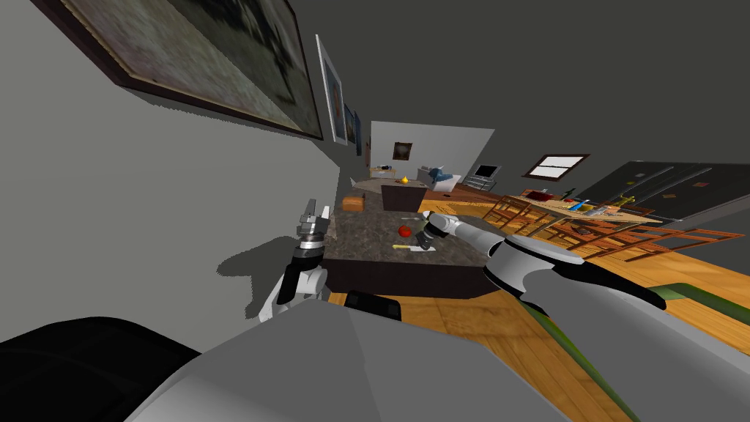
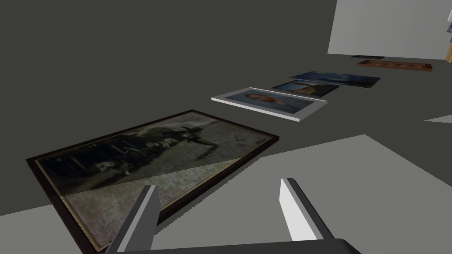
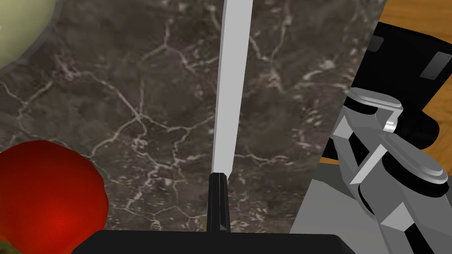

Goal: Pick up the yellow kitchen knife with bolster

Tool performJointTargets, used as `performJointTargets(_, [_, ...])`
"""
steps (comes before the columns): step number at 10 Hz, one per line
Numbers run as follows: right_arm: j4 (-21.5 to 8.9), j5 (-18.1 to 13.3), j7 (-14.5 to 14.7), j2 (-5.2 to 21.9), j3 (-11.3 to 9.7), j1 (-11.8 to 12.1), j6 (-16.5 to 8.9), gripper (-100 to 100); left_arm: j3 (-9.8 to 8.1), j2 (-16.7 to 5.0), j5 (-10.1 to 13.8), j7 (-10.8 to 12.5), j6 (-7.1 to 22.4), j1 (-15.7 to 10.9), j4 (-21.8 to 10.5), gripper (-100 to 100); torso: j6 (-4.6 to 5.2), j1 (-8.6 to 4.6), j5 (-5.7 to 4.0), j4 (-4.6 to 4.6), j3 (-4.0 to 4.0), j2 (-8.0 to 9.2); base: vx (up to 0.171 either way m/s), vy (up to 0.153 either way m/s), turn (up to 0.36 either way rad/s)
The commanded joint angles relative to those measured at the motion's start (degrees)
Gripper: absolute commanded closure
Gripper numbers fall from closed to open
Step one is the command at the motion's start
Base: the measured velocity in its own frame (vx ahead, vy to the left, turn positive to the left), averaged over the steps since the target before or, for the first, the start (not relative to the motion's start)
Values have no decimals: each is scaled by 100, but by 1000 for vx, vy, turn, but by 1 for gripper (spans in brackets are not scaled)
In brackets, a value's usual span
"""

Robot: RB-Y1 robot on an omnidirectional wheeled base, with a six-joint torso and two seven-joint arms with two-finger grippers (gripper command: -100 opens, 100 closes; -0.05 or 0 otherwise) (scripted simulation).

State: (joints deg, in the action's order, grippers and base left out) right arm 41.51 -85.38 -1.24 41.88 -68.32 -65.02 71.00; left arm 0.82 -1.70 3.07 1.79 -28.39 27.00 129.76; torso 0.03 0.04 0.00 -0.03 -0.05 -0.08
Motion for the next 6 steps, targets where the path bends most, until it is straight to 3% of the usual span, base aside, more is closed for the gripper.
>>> performJointTargets(1, [0,0,0,0,0,0,0,100,0,0,0,0,0,0,0,0,0,0,0,0,0,0,0,0,0])
performJointTargets(3, [0,0,0,0,0,0,0,100,0,0,0,0,0,0,0,0,0,0,0,0,0,0,0,0,0])
performJointTargets(4, [0,0,0,0,0,0,0,0,0,0,0,0,0,0,0,0,0,0,0,0,0,0,0,0,0])
performJointTargets(5, [-14,60,-113,29,24,-73,160,-100,0,0,0,0,0,0,0,0,0,0,0,0,0,0,-16,61,-36])
performJointTargets(6, [-17,76,-143,37,30,-92,202,-100,0,1,0,0,0,0,0,0,0,19,4,1,3,5,-23,124,-21])
